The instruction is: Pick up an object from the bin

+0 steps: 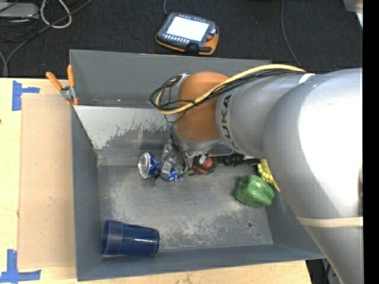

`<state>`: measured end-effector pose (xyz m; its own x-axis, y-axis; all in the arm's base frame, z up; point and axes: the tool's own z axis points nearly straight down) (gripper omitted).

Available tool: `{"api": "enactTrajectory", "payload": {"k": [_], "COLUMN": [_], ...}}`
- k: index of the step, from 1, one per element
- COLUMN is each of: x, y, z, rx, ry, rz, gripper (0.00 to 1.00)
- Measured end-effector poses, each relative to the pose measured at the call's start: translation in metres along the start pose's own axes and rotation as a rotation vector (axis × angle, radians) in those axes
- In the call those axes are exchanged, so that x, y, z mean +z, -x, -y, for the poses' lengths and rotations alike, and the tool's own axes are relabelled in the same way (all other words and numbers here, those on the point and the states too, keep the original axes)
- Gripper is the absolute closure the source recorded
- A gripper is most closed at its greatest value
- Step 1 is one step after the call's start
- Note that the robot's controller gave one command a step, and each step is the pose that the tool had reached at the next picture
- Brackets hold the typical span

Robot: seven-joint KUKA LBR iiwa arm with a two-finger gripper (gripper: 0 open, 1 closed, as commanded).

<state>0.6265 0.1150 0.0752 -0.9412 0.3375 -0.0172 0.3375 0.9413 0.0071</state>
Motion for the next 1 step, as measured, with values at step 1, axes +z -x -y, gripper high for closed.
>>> {"api": "enactTrajectory", "payload": {"k": [1], "x": [-0.0001], "y": [-0.0010], "z": [-0.0016], "rx": [-0.050], "ry": [0.000], "rz": [-0.001], "gripper": [1.00]}}
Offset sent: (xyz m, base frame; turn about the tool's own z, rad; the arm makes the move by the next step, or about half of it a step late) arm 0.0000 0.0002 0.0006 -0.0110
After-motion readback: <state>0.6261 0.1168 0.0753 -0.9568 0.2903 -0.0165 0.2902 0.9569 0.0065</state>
